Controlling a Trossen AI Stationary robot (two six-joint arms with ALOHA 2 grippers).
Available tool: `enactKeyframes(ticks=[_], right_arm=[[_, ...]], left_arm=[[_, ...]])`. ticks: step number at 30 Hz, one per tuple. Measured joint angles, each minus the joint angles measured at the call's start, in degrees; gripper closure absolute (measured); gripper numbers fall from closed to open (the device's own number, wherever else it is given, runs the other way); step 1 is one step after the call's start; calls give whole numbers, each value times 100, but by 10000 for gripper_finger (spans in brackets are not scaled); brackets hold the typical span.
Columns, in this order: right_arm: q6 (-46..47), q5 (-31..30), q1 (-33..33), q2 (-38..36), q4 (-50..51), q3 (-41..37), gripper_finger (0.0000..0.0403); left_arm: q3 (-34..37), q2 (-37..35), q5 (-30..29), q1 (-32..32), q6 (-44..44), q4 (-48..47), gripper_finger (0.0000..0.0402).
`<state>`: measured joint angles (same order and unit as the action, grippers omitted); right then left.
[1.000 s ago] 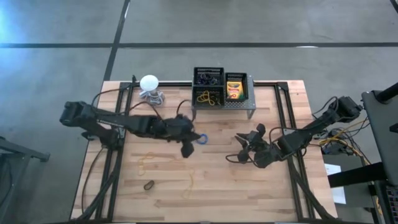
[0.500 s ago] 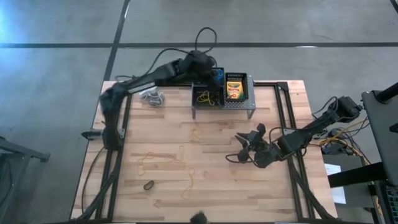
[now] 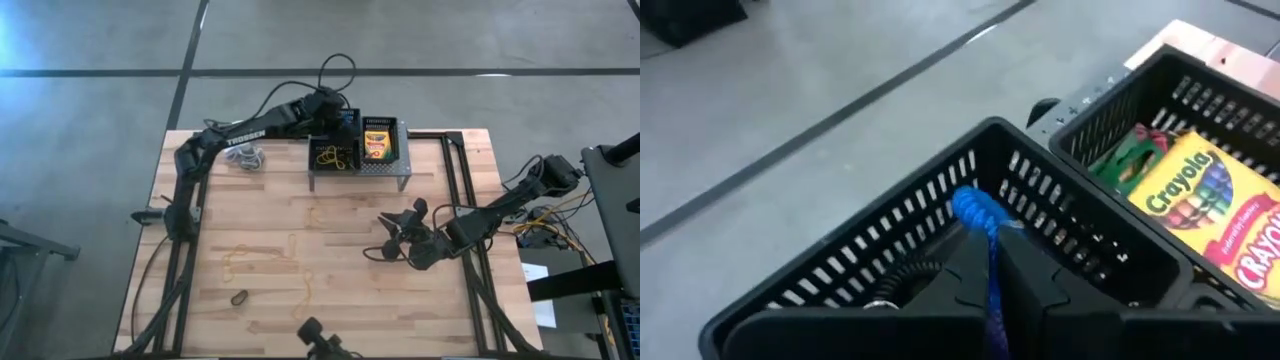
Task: Pick & Place Office Desk Supplies
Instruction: Put the blue spring keychain into the top left black bin, then put the yellow rubber band into the bottom left black bin
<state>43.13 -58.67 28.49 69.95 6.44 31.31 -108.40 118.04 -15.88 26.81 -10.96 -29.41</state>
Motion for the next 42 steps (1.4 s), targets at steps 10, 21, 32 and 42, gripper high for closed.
enactKeyframes(ticks=[10,21,32,42], right_arm=[[-23,0,0,-2,-96,0,346],[-71,4,0,-2,-125,0,346],[-71,7,-4,-2,-127,0,346],[-290,161,-17,150,-220,-39,346]], left_arm=[[11,163,146,38,-151,322,376],[-33,-124,604,107,-127,276,250],[-7,-1660,1362,-395,154,-1155,244],[965,-2309,-384,-3229,41,-2908,272]])
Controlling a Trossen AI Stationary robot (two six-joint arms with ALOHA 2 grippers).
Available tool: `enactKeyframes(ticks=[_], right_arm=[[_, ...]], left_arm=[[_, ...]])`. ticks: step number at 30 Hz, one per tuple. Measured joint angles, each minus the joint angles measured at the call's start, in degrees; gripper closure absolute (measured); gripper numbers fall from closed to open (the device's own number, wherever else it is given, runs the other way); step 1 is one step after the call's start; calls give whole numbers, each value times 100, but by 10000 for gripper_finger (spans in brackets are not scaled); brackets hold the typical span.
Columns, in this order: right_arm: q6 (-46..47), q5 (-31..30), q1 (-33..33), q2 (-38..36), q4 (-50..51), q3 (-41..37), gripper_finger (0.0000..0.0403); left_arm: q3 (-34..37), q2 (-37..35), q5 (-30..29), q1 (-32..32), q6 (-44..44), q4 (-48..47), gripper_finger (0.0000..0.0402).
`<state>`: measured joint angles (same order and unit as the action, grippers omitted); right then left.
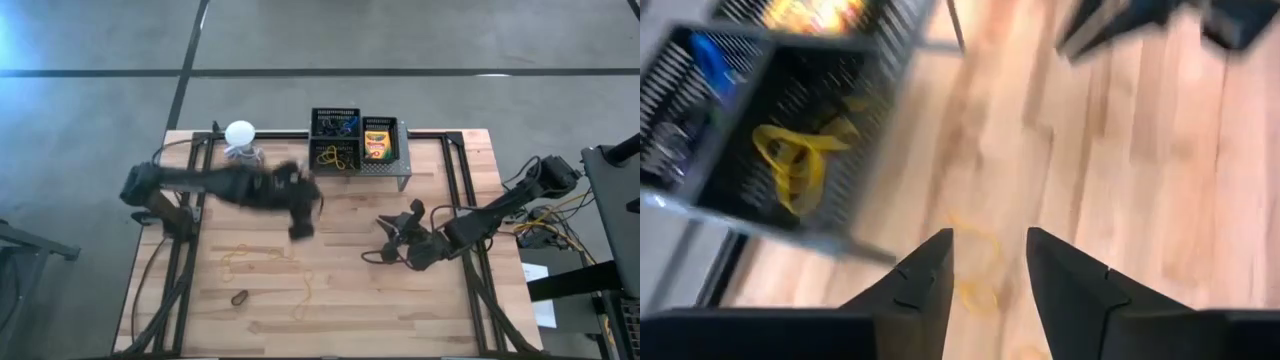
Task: Pick & Place Office Desk Supplies
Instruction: Put the yellow rubber band into the bottom left black bin
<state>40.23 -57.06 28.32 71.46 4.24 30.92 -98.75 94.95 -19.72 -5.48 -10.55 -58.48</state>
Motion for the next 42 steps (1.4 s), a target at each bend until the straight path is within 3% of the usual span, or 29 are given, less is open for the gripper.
enactKeyframes(ticks=[5,11,13,17,22,28,35,42], right_arm=[[-715,1023,-168,492,-845,0,337],[-1683,3039,-947,1307,-2528,12,289],[-1922,3603,-1285,1637,-2928,120,270],[-2358,4155,-1884,2366,-3079,619,238],[-2847,4407,-2229,3338,-2953,1512,219],[-3001,4308,-2452,4159,-2022,2588,226],[-2718,3333,-2582,4729,-909,3458,255],[-2819,4244,-2686,4801,-669,3628,301]], left_arm=[[1265,-29,-1104,-1272,-1772,271,273],[2810,-36,-1279,-2041,-4227,1199,273],[3295,-36,-1330,-2186,-4633,1645,273],[4205,-37,-1514,-2278,-5141,2529,273],[4951,-213,-1698,-2282,-5786,3107,273],[5513,-785,-2123,-2396,-6192,3378,273],[5875,-1293,-2493,-2425,-6143,3818,273],[5975,-1321,-2575,-2469,-6128,3984,273]])
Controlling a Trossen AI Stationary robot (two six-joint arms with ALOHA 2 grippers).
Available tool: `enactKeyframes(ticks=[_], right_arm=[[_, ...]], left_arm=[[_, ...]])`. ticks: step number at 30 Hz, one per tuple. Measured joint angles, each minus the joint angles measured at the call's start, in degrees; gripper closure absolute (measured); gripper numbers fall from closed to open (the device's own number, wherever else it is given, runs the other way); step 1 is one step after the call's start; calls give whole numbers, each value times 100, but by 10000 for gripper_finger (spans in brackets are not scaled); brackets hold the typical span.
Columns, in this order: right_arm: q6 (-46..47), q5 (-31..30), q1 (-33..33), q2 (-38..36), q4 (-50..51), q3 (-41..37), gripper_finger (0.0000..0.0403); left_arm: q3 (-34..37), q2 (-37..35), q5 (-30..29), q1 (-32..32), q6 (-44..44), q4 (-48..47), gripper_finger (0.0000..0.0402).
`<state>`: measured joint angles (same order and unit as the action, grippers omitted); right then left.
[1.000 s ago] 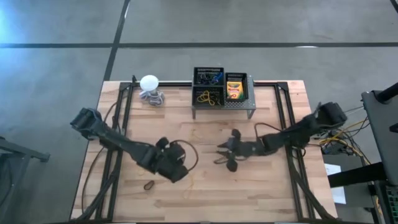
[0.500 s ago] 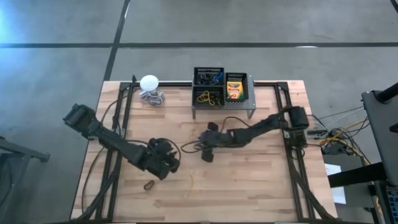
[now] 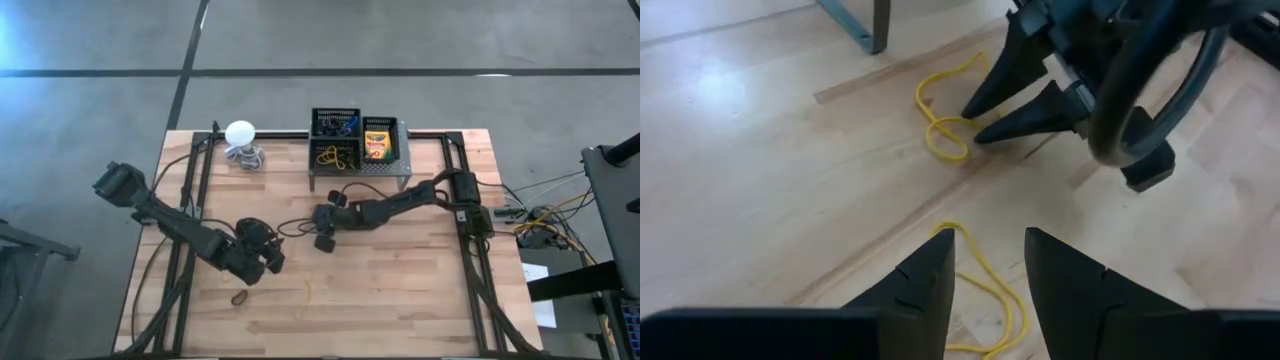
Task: Pick & Place Office Desk Supplies
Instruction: Put the yellow rubber band into the bottom left black bin
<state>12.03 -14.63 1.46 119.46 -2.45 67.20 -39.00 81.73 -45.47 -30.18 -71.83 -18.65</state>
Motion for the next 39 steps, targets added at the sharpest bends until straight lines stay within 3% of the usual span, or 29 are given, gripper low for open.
enactKeyframes(ticks=[7,13,17,21,27,33,39], right_arm=[[-39,436,37,-222,493,-86,386],[-28,710,364,-826,1605,-172,394],[-42,992,643,-1728,1866,-256,394],[-21,693,852,-2544,1822,-347,394],[-196,-418,921,-3491,1542,-246,394],[-894,-1190,596,-3880,1143,-25,394],[-1499,-1299,-161,-3834,1057,360,394]], left_arm=[[-1,-4,-44,-2,111,121,273],[-1,-4,-64,-4,151,188,273],[-1,-4,-161,-4,153,192,273],[1,-4,-245,-4,161,242,273],[2,-2,-334,-2,264,301,273],[2,-2,-367,-2,302,301,273],[2,0,-366,-2,346,301,273]])
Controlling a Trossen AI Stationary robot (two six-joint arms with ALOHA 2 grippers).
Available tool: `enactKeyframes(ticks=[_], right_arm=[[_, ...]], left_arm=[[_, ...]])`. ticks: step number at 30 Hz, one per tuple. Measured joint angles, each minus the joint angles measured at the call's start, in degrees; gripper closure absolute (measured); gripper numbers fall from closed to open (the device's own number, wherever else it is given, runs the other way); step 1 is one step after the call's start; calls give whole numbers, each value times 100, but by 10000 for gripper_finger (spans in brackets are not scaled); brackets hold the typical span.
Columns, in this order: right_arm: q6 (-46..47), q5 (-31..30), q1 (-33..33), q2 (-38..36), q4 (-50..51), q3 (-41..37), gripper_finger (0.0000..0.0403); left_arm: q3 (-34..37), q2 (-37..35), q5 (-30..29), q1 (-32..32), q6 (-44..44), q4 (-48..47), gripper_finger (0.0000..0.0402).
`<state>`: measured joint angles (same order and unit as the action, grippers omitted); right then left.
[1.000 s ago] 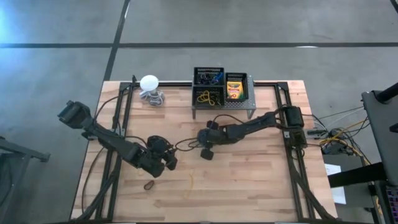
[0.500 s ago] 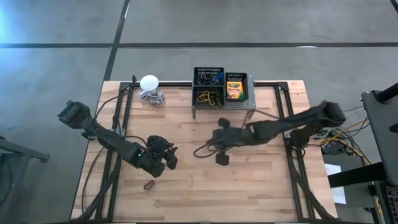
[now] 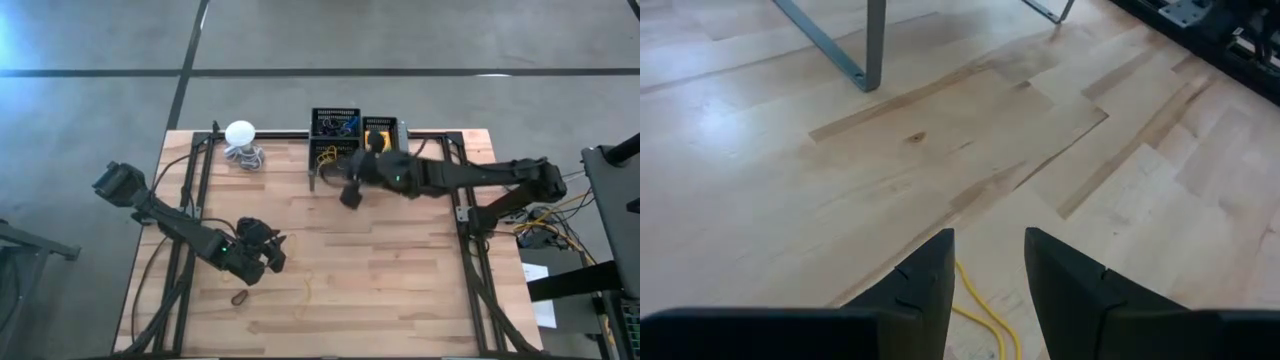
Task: Pick & Place Office Desk Supplies
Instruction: Put the yellow rubber band into the bottom left black bin
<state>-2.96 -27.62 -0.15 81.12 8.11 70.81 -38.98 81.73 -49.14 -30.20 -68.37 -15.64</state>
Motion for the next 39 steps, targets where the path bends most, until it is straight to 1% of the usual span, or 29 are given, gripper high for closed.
enactKeyframes(ticks=[6,13,16,18,21,24,26,28,35,39], right_arm=[[-128,64,-718,60,108,130,394],[-114,98,-1257,86,277,-245,394],[105,150,-1369,87,286,-452,394],[281,398,-1412,87,286,-584,394],[506,964,-1462,90,250,-742,394],[587,1226,-1522,90,138,-793,391],[602,1448,-1582,90,16,-804,381],[610,1658,-1599,90,-116,-796,362],[730,1730,-1601,73,-118,-531,282],[773,2083,-1356,-68,-149,-458,260]], left_arm=[[0,2,-1,0,47,2,273],[0,2,-1,0,61,13,273],[0,2,1,0,62,20,273],[0,2,-1,0,62,19,273],[0,2,-1,2,62,20,273],[2,2,-30,2,60,29,273],[2,2,-40,2,60,46,273],[2,2,-43,2,61,46,273],[2,2,-47,17,67,63,273],[2,2,-43,17,70,76,273]])
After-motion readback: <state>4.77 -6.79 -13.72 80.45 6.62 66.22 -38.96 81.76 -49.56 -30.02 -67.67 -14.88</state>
